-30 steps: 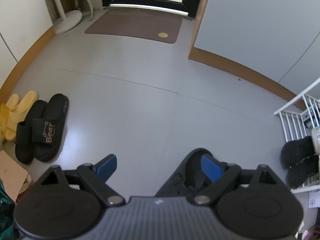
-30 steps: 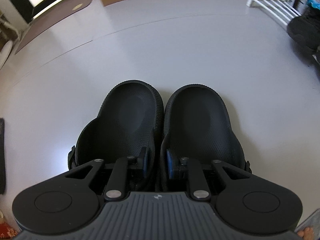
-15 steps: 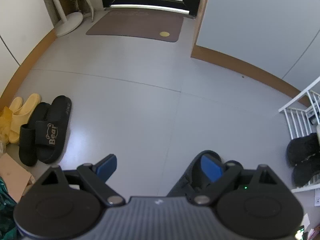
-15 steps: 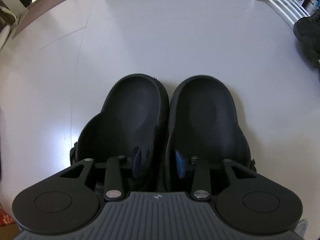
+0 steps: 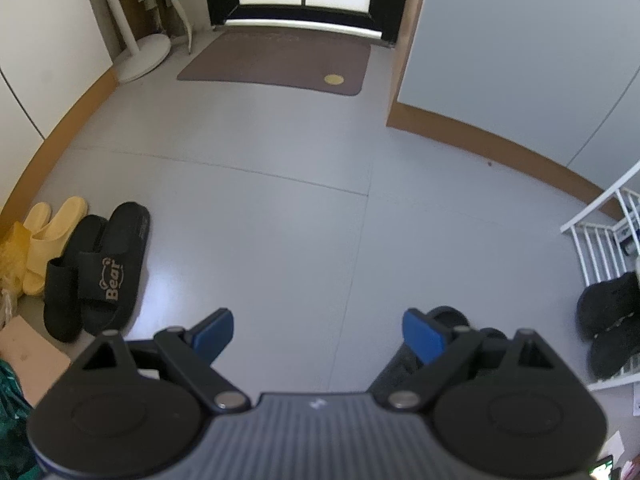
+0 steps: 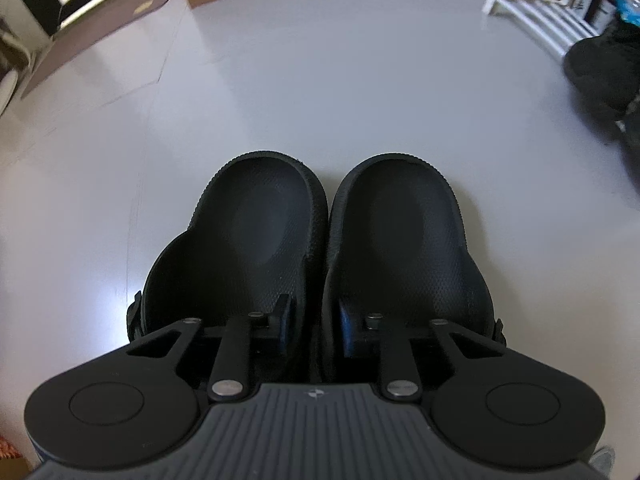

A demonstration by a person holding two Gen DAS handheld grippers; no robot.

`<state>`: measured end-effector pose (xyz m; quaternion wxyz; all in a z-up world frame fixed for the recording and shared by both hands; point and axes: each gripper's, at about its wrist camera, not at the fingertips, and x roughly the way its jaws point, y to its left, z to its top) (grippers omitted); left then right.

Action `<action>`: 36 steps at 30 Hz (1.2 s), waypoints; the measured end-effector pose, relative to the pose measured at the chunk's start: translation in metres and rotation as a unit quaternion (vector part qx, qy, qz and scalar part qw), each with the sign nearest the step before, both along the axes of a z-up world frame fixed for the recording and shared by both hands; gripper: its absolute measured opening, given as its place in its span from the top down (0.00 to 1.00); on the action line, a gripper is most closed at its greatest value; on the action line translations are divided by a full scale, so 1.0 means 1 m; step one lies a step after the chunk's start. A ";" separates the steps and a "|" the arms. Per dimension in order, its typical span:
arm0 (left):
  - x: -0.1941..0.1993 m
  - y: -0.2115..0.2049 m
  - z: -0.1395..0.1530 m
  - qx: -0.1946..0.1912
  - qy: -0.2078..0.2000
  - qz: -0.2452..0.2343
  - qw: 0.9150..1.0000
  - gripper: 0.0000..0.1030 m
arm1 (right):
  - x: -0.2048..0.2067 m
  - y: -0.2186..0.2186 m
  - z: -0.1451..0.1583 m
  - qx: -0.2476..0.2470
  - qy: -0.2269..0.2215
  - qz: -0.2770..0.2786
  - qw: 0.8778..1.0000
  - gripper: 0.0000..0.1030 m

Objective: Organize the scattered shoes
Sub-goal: 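Lift the second black clog pair off the floor with the right tool, then carry the clog pair with the right tool up toward the rack's top shelf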

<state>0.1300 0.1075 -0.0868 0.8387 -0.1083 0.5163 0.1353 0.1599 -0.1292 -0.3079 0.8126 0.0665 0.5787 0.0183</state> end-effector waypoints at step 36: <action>-0.014 -0.061 0.043 -0.052 -0.063 -0.053 0.995 0.10 | -0.058 -0.075 0.140 -0.003 -0.159 -0.030 0.987 0.83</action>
